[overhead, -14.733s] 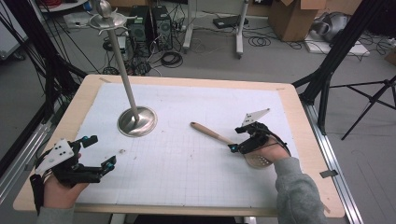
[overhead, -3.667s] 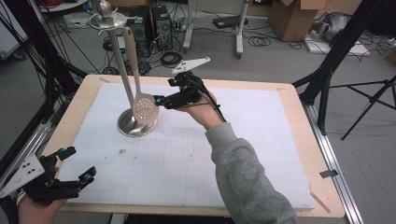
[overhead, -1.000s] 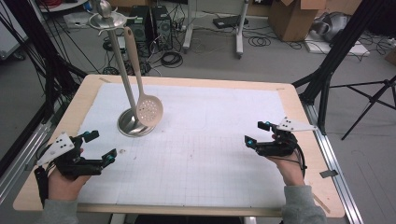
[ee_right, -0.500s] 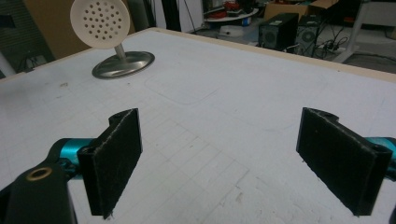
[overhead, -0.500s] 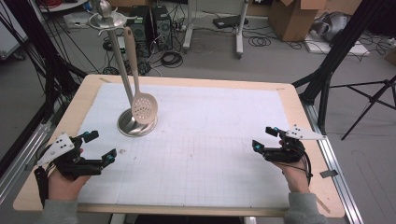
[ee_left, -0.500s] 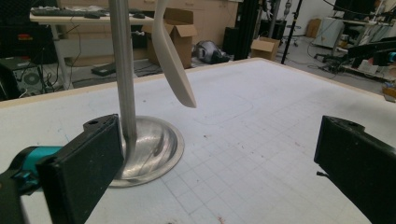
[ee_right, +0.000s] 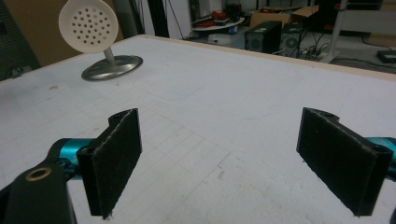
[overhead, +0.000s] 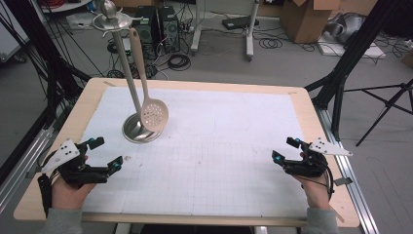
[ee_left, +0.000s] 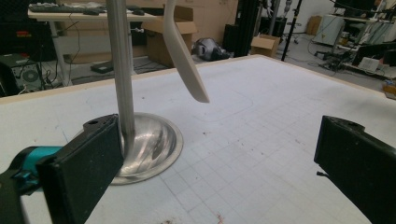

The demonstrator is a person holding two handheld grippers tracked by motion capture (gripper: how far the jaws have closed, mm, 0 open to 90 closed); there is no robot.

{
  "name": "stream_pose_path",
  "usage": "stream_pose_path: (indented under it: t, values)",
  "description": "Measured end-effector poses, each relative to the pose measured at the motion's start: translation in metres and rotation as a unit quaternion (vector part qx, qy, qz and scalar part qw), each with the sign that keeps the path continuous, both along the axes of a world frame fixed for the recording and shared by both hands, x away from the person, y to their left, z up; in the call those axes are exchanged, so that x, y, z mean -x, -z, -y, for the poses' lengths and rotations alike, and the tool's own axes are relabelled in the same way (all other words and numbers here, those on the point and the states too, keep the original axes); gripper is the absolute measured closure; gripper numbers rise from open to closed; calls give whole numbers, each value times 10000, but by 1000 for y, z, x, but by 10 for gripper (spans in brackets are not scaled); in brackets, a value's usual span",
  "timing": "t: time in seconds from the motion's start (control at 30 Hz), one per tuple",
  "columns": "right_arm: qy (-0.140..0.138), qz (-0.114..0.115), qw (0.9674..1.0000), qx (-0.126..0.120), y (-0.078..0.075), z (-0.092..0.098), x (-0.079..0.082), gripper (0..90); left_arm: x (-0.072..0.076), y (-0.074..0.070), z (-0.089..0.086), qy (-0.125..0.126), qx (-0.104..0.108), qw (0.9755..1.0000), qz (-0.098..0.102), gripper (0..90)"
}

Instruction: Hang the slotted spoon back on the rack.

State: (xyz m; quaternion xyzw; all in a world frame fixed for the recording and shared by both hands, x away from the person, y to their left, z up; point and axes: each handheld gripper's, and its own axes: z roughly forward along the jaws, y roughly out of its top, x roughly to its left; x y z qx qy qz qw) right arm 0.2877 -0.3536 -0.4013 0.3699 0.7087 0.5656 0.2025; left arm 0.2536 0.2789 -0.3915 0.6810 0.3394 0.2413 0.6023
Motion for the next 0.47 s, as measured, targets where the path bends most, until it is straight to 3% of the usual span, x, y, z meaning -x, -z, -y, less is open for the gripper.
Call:
stream_pose_path:
  t: [0.23, 0.47]
  values:
    - [169, 115, 9997, -135, 9, 10, 7, 134, 0, 1, 1, -11, -20, 10000, -24, 18]
    - [226, 41, 9997, -127, 16, 17, 11, 127, -1, 2, 3, -1, -73, 10000, -46, 18]
